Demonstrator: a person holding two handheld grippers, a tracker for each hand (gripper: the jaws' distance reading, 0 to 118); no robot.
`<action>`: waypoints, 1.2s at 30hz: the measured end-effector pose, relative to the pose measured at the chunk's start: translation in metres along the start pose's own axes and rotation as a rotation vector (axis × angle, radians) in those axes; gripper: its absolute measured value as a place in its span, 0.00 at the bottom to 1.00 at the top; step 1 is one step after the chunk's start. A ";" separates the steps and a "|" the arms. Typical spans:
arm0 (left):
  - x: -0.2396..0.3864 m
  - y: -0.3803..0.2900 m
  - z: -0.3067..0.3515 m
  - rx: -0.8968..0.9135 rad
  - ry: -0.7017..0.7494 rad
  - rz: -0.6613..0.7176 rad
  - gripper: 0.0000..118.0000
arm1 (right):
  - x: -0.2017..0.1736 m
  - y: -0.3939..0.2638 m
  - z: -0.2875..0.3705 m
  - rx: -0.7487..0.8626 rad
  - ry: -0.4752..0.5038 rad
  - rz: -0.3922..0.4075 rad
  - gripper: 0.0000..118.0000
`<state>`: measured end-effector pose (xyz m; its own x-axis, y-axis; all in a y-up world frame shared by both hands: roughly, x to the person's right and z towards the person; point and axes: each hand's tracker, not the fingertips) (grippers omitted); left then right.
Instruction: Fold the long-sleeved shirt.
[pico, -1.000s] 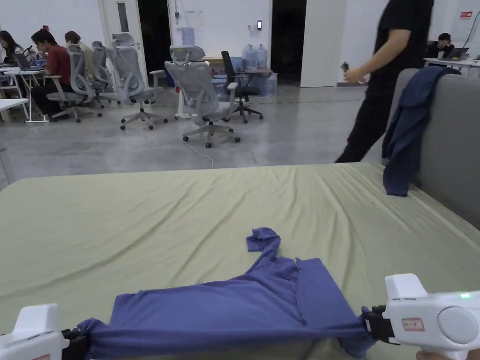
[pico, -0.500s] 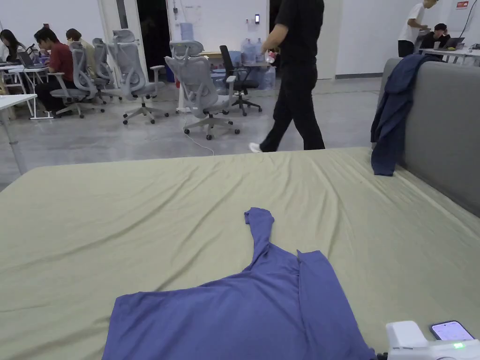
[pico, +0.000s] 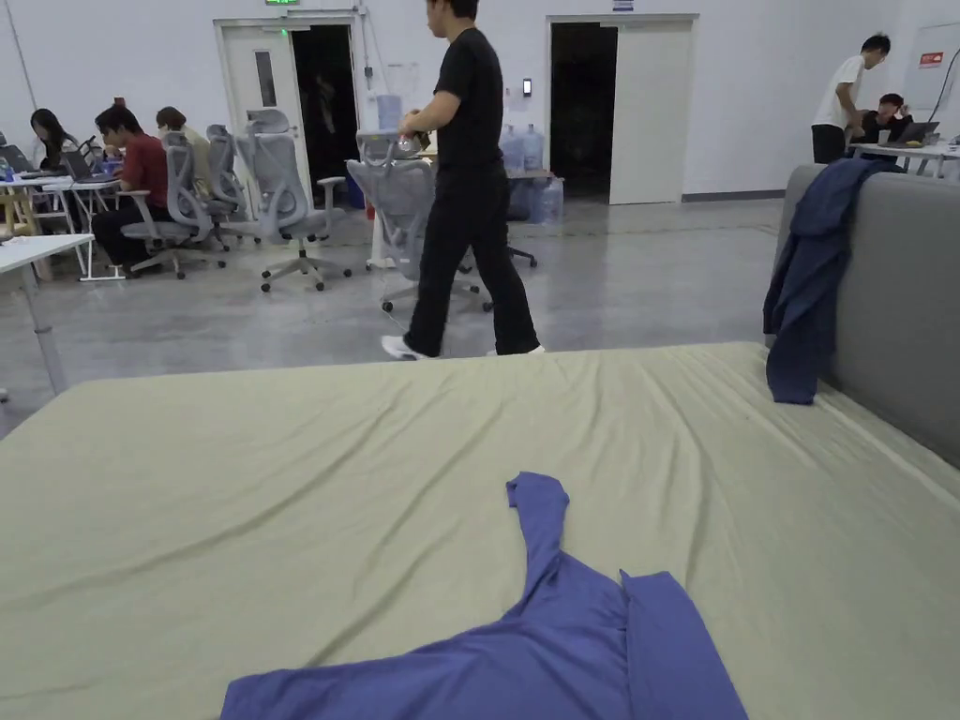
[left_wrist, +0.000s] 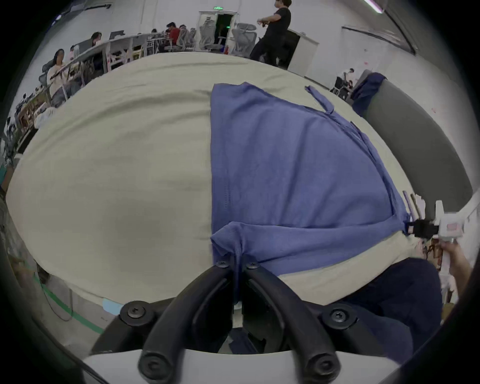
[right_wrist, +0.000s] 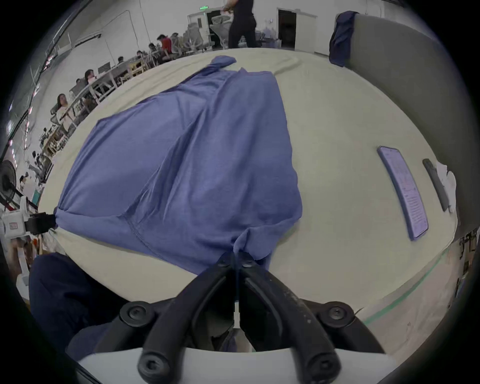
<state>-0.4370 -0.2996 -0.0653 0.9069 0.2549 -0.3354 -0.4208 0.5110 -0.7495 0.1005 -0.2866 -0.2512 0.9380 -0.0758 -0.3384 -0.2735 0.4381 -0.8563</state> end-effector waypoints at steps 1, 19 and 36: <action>-0.002 0.002 0.003 0.001 -0.034 0.032 0.53 | 0.003 0.002 0.001 -0.001 0.012 -0.015 0.29; 0.059 0.062 0.079 0.237 -0.100 0.132 0.02 | -0.038 0.122 0.028 0.131 0.033 0.004 0.02; 0.033 0.111 -0.014 0.254 -0.157 0.046 0.02 | -0.075 0.619 -0.307 0.279 -0.119 -0.092 1.00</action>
<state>-0.4532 -0.2463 -0.1675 0.8809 0.3964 -0.2588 -0.4711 0.6798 -0.5621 -0.2049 -0.2847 -0.8759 0.9789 -0.0287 -0.2022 -0.1325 0.6641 -0.7358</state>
